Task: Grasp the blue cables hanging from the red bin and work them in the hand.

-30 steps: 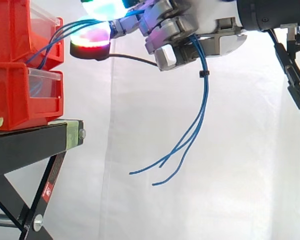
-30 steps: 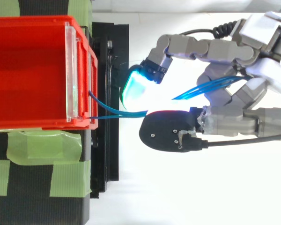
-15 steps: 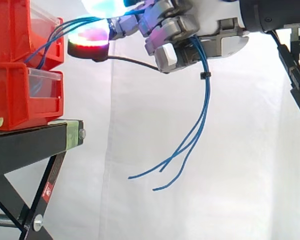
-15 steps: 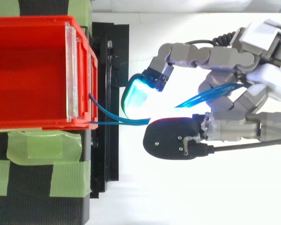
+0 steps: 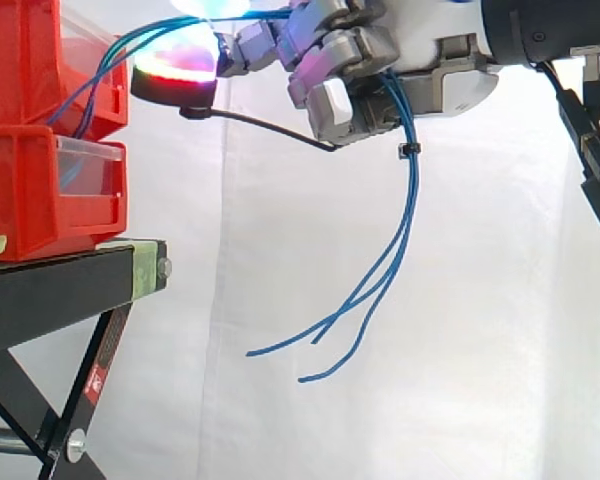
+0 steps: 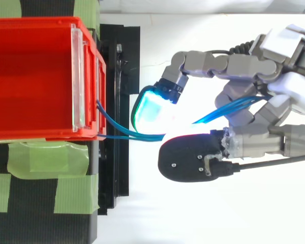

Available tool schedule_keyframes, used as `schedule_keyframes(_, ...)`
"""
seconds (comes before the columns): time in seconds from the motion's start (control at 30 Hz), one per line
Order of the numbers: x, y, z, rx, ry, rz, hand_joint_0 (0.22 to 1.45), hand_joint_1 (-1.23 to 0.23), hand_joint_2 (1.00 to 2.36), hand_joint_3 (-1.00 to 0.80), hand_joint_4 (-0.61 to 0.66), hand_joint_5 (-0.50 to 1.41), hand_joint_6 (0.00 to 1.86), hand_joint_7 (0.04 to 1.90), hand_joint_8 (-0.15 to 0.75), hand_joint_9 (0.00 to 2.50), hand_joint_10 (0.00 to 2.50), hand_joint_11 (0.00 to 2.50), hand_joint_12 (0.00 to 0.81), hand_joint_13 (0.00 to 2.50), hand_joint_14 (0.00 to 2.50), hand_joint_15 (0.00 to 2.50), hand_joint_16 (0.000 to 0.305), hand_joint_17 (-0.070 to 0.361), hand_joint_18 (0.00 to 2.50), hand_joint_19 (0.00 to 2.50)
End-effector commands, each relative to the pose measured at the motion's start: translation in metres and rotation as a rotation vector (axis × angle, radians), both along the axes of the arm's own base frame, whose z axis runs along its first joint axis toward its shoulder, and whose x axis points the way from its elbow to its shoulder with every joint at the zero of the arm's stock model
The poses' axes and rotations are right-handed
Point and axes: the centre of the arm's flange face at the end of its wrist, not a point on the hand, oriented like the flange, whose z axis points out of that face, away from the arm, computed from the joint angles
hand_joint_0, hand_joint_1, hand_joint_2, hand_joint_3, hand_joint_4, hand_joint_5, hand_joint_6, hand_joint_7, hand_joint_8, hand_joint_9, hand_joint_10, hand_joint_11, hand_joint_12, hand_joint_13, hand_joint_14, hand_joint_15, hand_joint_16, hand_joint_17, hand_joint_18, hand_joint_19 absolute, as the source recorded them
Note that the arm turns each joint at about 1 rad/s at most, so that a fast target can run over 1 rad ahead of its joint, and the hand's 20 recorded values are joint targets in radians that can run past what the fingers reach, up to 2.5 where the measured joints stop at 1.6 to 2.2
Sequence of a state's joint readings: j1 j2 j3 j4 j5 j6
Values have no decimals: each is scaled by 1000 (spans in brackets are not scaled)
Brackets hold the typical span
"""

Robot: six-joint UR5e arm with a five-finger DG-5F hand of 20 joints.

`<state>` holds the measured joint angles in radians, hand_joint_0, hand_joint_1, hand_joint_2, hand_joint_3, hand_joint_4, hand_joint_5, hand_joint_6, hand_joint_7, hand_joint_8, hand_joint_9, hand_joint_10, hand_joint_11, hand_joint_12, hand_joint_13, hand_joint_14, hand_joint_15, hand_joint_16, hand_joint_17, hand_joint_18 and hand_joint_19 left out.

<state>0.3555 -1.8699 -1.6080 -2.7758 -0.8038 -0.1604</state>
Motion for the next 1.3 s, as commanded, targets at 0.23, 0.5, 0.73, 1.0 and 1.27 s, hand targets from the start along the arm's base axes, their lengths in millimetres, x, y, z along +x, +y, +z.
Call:
schedule_keyframes(0.23, 0, 0, 0, 61, -26, 2, 888, -755, 1023, -405, 305, 233, 475, 1266, 535, 1779, 2500, 2500, 712, 2021, 2500, 1972, 237, 178, 2500, 648)
schedule_keyframes(0.5, 0, 0, -1, 62, -26, 2, 982, -727, 1029, -36, 325, 205, 494, 1211, 535, 1779, 2500, 2500, 712, 2021, 2500, 1972, 237, 178, 2500, 648)
schedule_keyframes(0.73, 0, 1, 0, 82, -36, 4, 1013, -692, 1013, 304, 361, 303, 232, 1276, 535, 1779, 2500, 2500, 712, 2021, 2500, 1972, 237, 178, 2500, 648)
schedule_keyframes(1.0, 0, 2, 0, 99, -45, 6, 961, -706, 1028, -98, 328, 338, 7, 1372, 535, 1779, 2500, 2500, 712, 2021, 2500, 1972, 237, 178, 2500, 648)
schedule_keyframes(1.27, 1, 1, 1, 100, -48, 4, 869, -695, 1020, -541, 334, 330, 0, 1372, 535, 1779, 2500, 2500, 712, 2021, 2500, 1972, 237, 178, 2500, 648)
